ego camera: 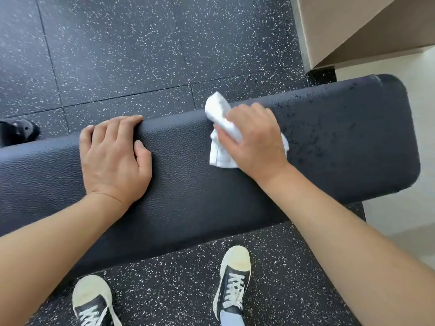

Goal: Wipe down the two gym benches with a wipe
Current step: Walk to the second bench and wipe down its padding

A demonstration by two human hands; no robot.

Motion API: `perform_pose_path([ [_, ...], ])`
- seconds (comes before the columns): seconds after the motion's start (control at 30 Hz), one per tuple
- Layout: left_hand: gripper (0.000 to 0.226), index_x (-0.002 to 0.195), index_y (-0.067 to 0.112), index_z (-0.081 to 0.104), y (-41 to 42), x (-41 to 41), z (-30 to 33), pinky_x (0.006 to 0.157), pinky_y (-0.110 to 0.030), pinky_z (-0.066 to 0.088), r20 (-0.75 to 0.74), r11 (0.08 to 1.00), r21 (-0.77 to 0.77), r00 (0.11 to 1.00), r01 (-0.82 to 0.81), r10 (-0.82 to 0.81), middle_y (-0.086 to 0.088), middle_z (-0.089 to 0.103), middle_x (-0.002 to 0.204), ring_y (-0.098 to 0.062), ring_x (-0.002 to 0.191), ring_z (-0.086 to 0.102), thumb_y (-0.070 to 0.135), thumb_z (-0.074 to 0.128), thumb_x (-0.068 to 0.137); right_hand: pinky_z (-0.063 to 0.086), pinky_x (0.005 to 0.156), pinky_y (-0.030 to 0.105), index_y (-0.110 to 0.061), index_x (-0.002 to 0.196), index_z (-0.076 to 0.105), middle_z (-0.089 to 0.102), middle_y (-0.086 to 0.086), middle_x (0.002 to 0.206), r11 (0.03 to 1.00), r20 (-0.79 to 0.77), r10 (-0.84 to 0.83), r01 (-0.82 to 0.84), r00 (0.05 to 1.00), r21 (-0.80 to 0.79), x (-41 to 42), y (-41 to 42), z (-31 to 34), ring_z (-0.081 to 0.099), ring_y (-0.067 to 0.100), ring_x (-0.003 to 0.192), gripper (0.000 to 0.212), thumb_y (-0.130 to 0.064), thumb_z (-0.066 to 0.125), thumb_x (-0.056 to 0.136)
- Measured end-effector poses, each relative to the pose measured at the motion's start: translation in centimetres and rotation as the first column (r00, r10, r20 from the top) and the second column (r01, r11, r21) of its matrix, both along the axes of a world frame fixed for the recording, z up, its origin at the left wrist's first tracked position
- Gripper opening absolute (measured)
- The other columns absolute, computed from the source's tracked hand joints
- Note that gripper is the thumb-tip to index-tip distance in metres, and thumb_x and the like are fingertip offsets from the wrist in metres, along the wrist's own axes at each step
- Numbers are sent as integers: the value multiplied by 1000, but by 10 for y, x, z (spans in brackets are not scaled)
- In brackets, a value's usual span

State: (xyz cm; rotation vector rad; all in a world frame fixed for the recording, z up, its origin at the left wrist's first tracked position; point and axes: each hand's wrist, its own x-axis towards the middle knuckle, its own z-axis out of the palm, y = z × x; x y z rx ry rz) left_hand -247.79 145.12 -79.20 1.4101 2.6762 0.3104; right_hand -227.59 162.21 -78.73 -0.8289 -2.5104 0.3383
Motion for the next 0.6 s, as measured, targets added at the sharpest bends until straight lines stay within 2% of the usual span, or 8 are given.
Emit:
perform_pose_path([
  [0.1,46,138,20,52,1,0,1,117,-53,27,-1,1000,-13,1000,-2,2,-9,61,131,-36,122,49,31,39,95,45,64,42,-13,91,64,61,6,76,987,47,-151,153,987,-42,-35,36,5,54,31,70,19,-30,71,90],
  [0.2,45,137,21,51,0,0,2,118,-53,27,1,1000,-8,1000,-5,5,-9,61,131,-36,122,49,32,39,95,38,66,38,-11,97,69,63,6,80,989,79,-130,135,988,-55,-30,9,7,55,29,72,22,-31,73,88],
  [0.3,45,137,20,51,1,0,3,119,-54,28,14,1000,-4,1000,-9,9,-9,62,131,-36,123,49,32,39,96,39,62,41,-9,92,69,56,8,76,995,108,42,-32,993,-90,14,-68,10,50,28,67,24,-32,72,88],
  [0.4,44,137,21,52,0,1,3,119,-54,28,28,1000,3,1000,1,-1,-8,62,131,-35,124,50,32,40,96,36,57,41,-12,82,65,48,3,72,957,186,285,-268,940,-113,59,-128,11,39,24,64,22,-31,69,92],
  [0.53,45,138,20,52,0,-1,6,120,-55,26,65,1000,3,998,5,-5,-6,62,134,-34,127,51,33,40,96,30,58,38,-16,84,54,46,2,73,859,236,499,-511,834,-12,57,-98,8,36,23,65,20,-27,65,96],
  [0.6,47,140,19,52,0,-2,8,121,-55,25,85,1000,-7,996,6,-5,-6,61,135,-34,128,50,33,40,97,31,60,39,-16,93,48,49,5,75,866,247,480,-500,842,22,38,-66,7,40,25,65,25,-31,67,95],
])
